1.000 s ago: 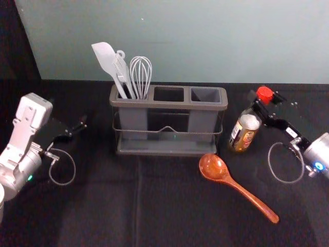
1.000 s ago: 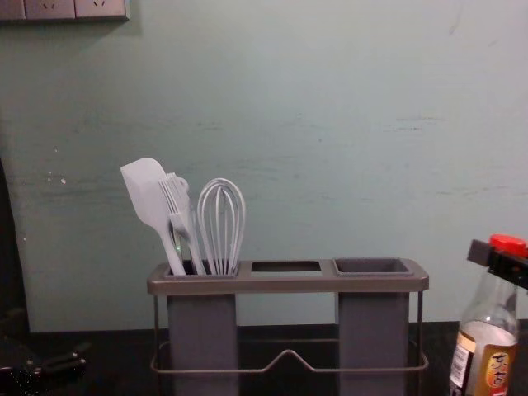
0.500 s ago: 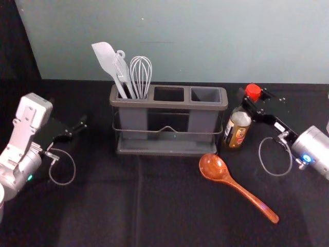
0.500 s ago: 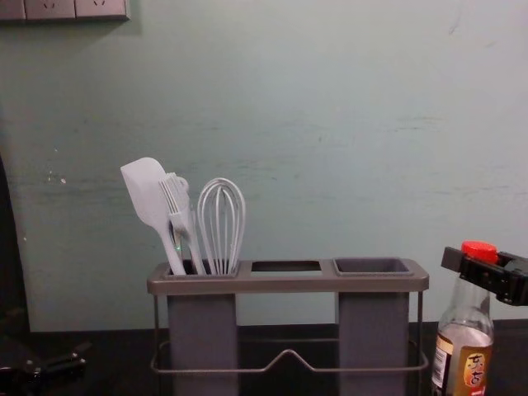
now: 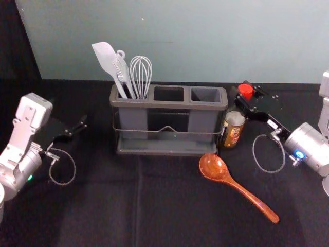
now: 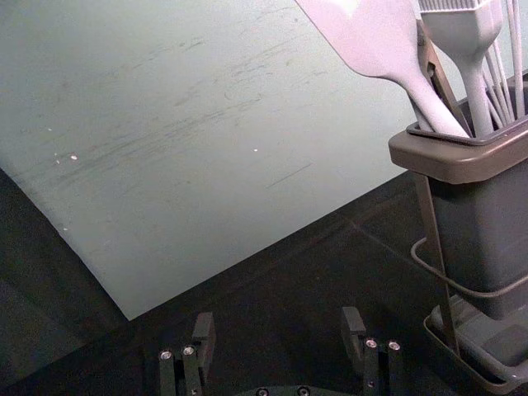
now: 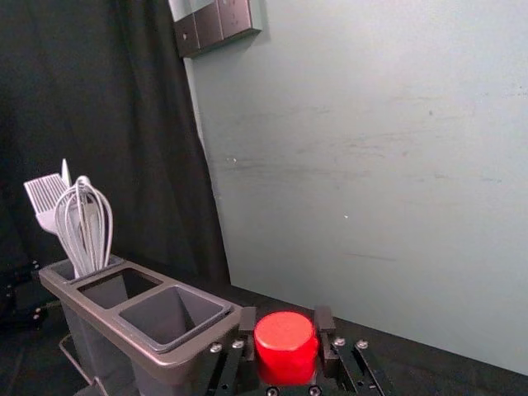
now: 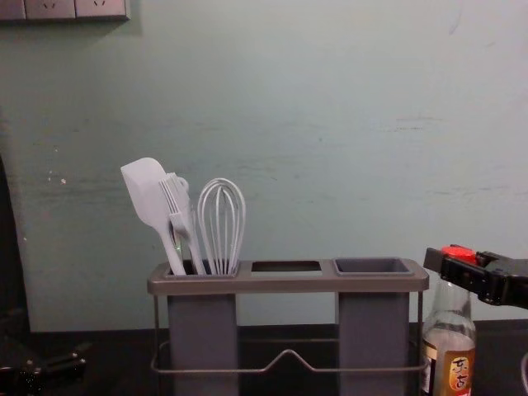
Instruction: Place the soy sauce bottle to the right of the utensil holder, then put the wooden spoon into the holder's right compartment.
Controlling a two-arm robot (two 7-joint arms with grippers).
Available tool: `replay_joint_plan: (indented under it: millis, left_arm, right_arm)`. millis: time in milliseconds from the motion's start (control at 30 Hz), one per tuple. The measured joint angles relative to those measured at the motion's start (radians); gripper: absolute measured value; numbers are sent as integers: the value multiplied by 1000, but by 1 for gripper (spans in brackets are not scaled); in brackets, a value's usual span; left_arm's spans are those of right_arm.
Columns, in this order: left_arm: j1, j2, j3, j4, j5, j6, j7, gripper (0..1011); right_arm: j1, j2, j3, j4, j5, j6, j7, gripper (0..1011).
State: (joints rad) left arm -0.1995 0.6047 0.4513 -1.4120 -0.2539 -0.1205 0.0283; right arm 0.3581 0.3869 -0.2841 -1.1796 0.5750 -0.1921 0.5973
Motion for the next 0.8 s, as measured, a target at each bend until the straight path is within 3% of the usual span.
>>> replay_joint_plan:
  millis: [200,267,500,700,800]
  left_arm:
    - [0,0,0,0,0,0,0,1005]
    - [0,0,0,0,0,0,0,1005]
    - [0,0,0,0,0,0,0,1005]
    - [0,0,0,0,0,0,0,1005]
    - [0,0,0,0,0,0,0,1005]
  right_arm:
    - [-1,-1,-1,-9,-10,9,-14,607]
    - [-15,7,13,-49,-10,10,-26,777]
    - [-49,30,35,-135,-15,6,-46,964]
    - [-95,56,48,-227,-11,22,-55,1003]
    - [-137,87,47,-306,-12,59,-62,1003]
